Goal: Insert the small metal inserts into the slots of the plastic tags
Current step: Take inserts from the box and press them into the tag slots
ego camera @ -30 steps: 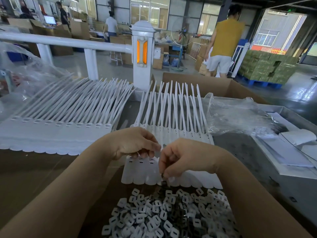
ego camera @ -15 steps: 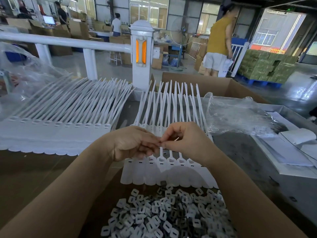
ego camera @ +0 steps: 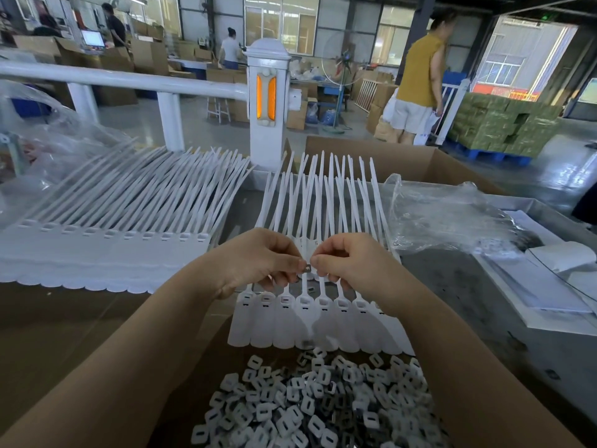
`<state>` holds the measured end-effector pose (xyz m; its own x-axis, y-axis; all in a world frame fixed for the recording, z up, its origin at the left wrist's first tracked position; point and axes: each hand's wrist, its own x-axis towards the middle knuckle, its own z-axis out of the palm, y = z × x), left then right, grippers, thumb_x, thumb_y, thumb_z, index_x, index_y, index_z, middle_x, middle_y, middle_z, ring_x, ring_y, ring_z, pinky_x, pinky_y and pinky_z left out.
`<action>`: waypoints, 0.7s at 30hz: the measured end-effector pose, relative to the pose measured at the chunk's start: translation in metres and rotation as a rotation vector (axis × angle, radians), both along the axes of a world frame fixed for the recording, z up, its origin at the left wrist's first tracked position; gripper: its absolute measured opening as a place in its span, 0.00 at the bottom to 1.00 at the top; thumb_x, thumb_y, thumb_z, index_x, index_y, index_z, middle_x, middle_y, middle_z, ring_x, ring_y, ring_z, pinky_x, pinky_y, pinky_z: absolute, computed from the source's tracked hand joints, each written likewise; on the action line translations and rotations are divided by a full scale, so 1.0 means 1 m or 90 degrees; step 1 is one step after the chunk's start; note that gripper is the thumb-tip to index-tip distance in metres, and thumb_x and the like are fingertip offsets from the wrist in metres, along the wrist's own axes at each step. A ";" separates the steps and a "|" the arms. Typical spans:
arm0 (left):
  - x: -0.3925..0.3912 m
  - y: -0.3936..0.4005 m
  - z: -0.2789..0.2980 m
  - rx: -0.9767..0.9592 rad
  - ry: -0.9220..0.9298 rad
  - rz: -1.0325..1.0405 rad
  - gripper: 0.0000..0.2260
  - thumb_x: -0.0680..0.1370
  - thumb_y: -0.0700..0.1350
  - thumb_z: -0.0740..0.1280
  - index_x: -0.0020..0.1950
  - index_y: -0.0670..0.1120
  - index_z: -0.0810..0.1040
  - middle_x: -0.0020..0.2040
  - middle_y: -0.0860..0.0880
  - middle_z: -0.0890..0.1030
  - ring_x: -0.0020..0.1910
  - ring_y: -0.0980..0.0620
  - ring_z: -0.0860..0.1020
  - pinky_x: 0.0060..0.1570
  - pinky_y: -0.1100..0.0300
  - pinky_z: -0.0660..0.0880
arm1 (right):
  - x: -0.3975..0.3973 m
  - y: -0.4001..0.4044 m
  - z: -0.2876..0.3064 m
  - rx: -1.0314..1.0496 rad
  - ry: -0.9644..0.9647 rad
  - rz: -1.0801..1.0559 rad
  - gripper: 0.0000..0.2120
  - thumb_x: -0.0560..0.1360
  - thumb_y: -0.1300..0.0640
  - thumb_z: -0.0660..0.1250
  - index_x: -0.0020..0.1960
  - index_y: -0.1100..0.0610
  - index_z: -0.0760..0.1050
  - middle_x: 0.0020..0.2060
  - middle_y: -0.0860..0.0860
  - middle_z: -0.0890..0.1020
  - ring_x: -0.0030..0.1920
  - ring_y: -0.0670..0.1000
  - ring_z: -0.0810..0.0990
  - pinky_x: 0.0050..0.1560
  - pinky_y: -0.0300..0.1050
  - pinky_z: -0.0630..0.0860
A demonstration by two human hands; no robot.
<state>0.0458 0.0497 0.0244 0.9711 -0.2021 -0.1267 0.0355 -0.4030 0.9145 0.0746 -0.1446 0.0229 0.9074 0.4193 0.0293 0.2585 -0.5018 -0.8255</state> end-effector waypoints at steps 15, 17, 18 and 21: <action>0.007 0.004 -0.025 0.212 -0.087 -0.009 0.03 0.75 0.44 0.73 0.45 0.53 0.82 0.39 0.57 0.84 0.37 0.61 0.81 0.38 0.68 0.74 | 0.002 0.001 -0.013 -0.099 0.107 0.009 0.08 0.78 0.56 0.67 0.44 0.58 0.81 0.27 0.49 0.75 0.24 0.44 0.68 0.26 0.37 0.67; 0.008 0.007 -0.026 0.213 -0.082 -0.015 0.04 0.75 0.43 0.73 0.45 0.53 0.82 0.39 0.58 0.84 0.38 0.61 0.81 0.39 0.68 0.75 | 0.002 0.001 -0.014 -0.097 0.112 0.018 0.08 0.78 0.56 0.67 0.44 0.58 0.81 0.28 0.50 0.74 0.24 0.45 0.68 0.28 0.38 0.67; 0.008 0.008 -0.027 0.210 -0.082 -0.019 0.04 0.75 0.43 0.73 0.45 0.53 0.82 0.40 0.58 0.84 0.38 0.60 0.82 0.40 0.68 0.76 | 0.003 0.001 -0.015 -0.094 0.115 0.023 0.08 0.78 0.56 0.67 0.43 0.57 0.81 0.28 0.50 0.74 0.24 0.45 0.68 0.28 0.39 0.66; 0.009 0.008 -0.027 0.194 -0.080 -0.030 0.04 0.75 0.43 0.73 0.46 0.52 0.83 0.39 0.58 0.84 0.36 0.62 0.81 0.35 0.72 0.73 | 0.003 -0.001 -0.016 -0.104 0.112 0.037 0.08 0.78 0.55 0.68 0.42 0.57 0.81 0.27 0.49 0.74 0.24 0.44 0.68 0.28 0.39 0.67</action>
<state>0.0547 0.0581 -0.0031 0.9734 -0.2189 -0.0678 -0.0957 -0.6573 0.7475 0.0778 -0.1452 0.0068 0.8665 0.4574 -0.1999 0.1505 -0.6211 -0.7691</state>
